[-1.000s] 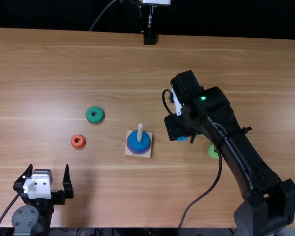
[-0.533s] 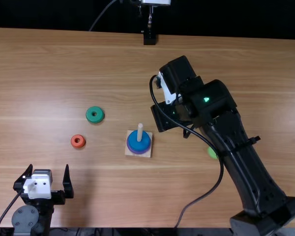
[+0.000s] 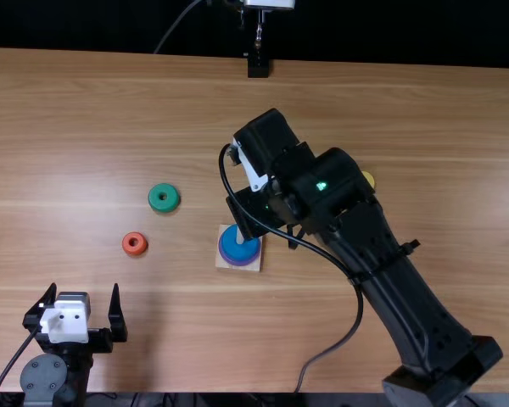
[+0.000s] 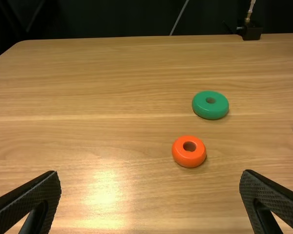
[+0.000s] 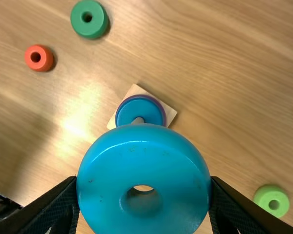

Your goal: Build the Hanoi tower: stack the rings onto the peg from bottom to top in this color order: purple, dark blue, light blue, dark green, light green, yellow, orange.

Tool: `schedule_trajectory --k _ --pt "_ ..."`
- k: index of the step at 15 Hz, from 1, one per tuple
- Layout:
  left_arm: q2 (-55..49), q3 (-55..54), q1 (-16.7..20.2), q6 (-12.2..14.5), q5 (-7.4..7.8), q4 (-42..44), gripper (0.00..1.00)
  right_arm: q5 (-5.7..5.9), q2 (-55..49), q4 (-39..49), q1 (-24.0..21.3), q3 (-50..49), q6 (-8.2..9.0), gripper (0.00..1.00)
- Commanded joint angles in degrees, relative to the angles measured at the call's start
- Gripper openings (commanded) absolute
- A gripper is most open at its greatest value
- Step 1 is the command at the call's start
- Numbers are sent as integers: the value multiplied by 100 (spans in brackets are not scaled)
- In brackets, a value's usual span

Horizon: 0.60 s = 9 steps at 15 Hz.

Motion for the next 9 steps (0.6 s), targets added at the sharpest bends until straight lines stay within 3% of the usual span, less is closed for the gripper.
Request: schedule_trajectory --k 1,9 --pt "-67 -607 25 73 53 -476 100 1 174 21 73 166 16 0" --pt "-67 -607 25 73 53 -476 100 1 420 42 293 175 26 0"
